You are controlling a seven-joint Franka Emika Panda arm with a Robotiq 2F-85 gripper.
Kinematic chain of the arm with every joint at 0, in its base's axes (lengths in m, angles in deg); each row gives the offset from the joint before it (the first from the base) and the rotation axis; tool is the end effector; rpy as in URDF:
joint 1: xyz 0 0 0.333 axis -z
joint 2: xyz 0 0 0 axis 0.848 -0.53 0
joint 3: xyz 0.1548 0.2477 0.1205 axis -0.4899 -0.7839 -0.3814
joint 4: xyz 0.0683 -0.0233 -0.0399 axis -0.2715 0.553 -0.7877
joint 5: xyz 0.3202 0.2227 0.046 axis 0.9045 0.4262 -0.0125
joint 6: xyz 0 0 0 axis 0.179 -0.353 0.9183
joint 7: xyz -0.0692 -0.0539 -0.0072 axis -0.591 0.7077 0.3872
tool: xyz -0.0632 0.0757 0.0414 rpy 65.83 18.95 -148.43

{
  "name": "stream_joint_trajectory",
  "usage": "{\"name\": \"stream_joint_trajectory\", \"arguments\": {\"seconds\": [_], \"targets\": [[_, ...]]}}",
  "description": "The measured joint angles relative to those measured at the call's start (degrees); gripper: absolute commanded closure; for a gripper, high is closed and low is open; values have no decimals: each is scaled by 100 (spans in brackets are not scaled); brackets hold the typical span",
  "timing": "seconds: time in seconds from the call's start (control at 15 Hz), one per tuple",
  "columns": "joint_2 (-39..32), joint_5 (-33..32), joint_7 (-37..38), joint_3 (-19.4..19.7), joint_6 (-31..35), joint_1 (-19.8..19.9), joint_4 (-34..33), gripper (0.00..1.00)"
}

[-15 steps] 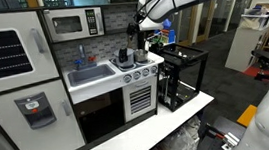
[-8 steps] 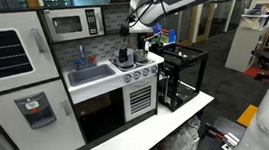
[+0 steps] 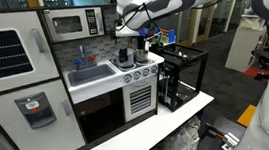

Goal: Remove the lid from the pot and put it in the sink

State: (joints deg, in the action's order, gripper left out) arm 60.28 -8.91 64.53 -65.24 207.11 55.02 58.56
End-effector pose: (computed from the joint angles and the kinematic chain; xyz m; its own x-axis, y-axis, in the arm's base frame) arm 0.6329 0.0954 0.5581 0.7410 -0.4084 0.5330 -0.4572 -0.8882 -0.0449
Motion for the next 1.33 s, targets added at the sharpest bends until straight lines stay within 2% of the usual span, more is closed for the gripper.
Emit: {"name": "stream_joint_trajectory", "arguments": {"seconds": [0.53,1.33], "targets": [[-427,6,92,277,-791,-339,-728,0],[-1037,20,93,489,-835,-458,-1289,0]]}}
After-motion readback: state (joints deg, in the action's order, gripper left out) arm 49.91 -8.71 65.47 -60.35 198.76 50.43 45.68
